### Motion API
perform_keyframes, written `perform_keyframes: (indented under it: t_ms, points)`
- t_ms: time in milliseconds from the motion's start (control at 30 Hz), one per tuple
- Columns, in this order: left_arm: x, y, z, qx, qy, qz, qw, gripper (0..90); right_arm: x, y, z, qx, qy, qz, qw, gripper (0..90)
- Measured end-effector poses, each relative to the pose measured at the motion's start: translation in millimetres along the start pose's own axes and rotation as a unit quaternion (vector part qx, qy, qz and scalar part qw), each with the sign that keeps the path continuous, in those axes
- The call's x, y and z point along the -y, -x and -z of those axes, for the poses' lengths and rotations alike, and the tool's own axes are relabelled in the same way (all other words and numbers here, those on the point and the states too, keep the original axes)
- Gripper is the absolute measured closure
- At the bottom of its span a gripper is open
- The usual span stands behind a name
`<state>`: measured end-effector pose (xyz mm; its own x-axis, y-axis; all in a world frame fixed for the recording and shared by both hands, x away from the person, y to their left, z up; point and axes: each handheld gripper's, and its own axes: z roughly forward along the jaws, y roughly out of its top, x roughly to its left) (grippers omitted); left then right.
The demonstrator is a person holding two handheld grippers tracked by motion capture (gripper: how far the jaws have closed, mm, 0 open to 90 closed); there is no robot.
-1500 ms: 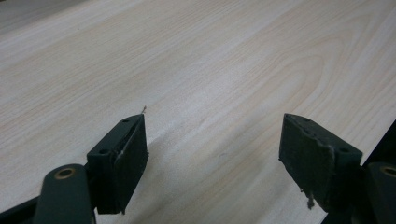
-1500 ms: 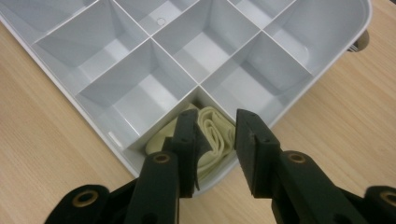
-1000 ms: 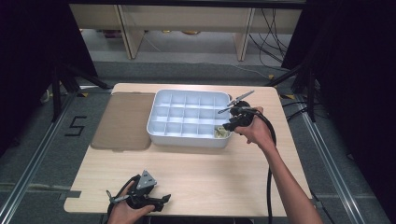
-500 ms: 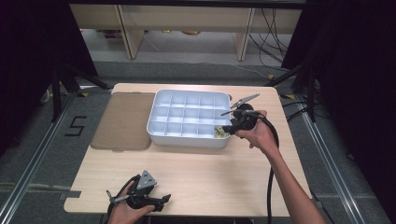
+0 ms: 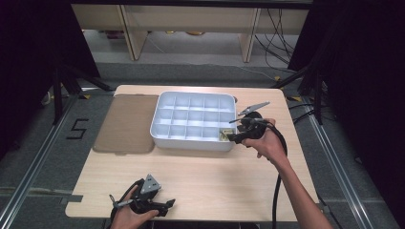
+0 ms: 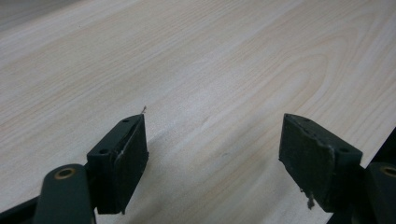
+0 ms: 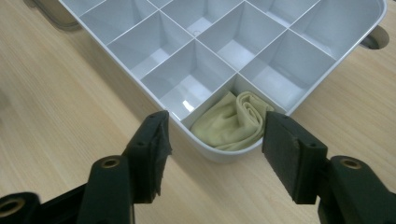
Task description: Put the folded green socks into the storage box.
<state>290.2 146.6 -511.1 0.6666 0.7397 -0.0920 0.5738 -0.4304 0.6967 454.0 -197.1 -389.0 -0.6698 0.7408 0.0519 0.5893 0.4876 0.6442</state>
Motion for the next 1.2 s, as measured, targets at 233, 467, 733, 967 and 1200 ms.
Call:
perform_keyframes:
  t_ms: [233,467,733,967,1200]
  points:
    - [0.3,-1.5,-0.2,0.001,0.003,0.002,1.0,23.0,4.9,-5.3,1.1,-0.004,0.007,-0.004,1.0,34.2]
    - [0.2,-2.5,1.2,0.005,-0.002,-0.004,1.0,23.0,11.5,-10.3,1.3,-0.004,0.014,-0.008,0.9999,30.4]
    - [-0.2,-1.7,1.6,-0.001,0.005,0.004,1.0,23.0,18.7,-14.8,3.9,-0.011,0.039,-0.01,0.9991,29.2]
    - [0.0,-4.2,1.7,-0.001,0.002,0.0,1.0,23.0,30.8,-18.4,5.9,-0.015,0.046,-0.018,0.9987,23.2]
    - [-1.8,-2.4,5.3,0.005,0.007,-0.006,0.9999,23.0,44.2,-16.7,11.1,-0.015,0.064,-0.02,0.9977,18.7]
